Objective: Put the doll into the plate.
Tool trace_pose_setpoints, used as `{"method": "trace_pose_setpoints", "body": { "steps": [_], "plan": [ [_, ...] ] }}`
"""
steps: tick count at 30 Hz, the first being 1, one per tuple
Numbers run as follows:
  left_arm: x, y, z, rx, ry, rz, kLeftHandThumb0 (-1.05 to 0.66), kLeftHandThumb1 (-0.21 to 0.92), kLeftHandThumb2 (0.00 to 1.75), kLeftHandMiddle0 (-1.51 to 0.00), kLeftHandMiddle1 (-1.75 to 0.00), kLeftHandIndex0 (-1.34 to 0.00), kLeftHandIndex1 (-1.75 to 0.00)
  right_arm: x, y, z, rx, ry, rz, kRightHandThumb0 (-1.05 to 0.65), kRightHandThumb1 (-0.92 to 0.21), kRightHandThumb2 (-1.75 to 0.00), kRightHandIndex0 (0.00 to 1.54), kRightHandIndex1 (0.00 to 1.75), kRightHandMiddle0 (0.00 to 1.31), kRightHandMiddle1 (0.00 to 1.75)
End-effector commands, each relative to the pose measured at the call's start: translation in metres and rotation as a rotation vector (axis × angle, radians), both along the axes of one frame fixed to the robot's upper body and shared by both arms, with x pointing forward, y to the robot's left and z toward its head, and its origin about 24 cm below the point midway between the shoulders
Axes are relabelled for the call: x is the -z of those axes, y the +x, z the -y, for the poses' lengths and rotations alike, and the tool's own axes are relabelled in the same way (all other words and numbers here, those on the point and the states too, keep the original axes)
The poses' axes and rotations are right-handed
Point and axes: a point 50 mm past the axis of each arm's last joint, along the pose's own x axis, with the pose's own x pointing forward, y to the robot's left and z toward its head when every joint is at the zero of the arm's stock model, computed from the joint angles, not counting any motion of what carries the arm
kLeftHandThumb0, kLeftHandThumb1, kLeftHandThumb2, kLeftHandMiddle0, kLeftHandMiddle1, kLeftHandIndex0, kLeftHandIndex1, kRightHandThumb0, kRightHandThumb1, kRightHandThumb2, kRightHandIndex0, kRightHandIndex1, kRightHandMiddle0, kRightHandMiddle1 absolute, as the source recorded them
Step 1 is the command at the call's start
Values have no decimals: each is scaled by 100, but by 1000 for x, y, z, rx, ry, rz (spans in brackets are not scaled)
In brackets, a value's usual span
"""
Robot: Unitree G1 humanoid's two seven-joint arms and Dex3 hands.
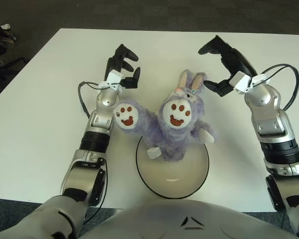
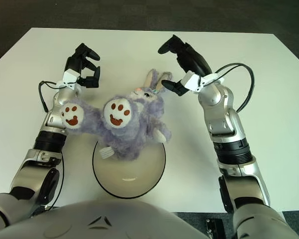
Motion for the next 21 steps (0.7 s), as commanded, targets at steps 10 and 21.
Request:
{"method": "trace_pose_setpoints", "body": {
  "steps": [10,21],
  "plan": [
    [1,-9,-9,55,-13,-20,-1,39,124,-45,-175,-43,-175,17,5,5,81,160,51,-24,-22,-126,10,102,0,128],
    [1,-15,-16,88,-100,-33,-1,41,122,-44,-175,-42,-175,36,11,7,114,453,-35,-34,-34,-117,18,116,0,124]
  ]
}}
